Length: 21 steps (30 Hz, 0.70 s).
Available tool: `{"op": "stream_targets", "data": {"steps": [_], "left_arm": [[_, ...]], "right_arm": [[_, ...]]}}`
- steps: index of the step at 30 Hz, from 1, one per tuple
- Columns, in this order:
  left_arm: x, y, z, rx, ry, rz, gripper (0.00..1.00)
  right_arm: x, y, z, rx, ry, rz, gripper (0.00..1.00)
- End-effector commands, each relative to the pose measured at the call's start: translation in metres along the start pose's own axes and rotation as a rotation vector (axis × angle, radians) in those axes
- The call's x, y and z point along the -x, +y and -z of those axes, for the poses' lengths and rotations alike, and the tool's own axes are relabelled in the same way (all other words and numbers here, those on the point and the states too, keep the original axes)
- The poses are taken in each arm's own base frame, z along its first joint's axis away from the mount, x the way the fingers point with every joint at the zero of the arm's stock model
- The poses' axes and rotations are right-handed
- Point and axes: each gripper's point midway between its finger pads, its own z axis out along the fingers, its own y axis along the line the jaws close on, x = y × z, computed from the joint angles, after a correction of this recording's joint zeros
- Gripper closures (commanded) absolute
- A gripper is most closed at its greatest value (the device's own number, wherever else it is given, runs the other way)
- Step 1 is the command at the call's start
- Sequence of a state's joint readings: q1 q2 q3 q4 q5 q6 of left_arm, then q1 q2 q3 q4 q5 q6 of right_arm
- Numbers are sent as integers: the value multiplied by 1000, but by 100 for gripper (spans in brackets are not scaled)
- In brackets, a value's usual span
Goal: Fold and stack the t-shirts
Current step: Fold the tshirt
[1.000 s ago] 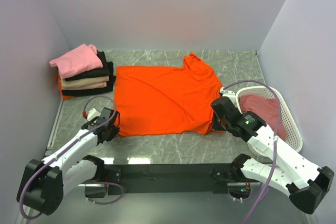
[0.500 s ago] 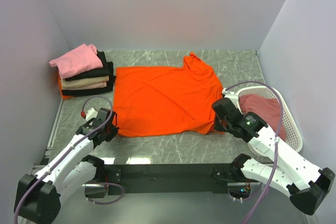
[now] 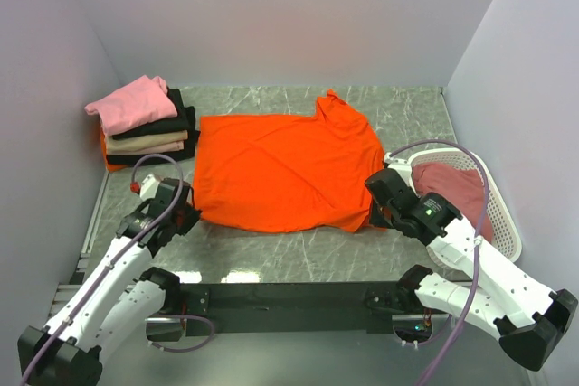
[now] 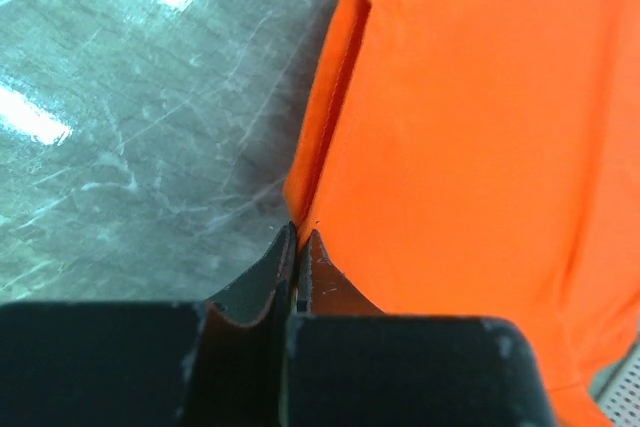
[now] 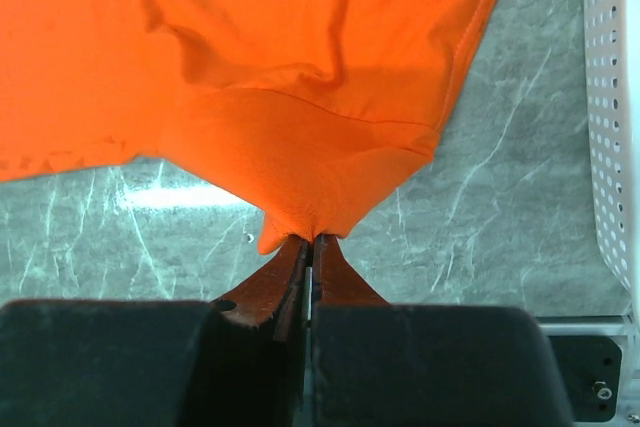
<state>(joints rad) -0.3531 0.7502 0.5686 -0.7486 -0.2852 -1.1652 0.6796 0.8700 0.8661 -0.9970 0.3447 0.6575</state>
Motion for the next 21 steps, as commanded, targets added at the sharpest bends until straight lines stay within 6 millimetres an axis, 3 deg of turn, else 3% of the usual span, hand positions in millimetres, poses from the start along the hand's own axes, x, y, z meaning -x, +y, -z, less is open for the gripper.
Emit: {"op": "stream_targets", "data": {"steps": [1,5,9,13,21], "left_arm": [[18,-10,19,-29,-49,17,99],[27,-14,28,-40,-72,9,99],[23,-18,23,-48,-49,-12,100],[12,-20,5,-46,-6,-39,99],[20,-43,-33,-70,40,-96,100]], "right_arm": [[8,3,6,13,-20,-25,100],[7,5,3,15,-10,-22,100],[7,9,-1,22,-5,-13,100],[12,10,-6,4,-15,-4,100],[42,8,-26,-68,-39,29,100]]}}
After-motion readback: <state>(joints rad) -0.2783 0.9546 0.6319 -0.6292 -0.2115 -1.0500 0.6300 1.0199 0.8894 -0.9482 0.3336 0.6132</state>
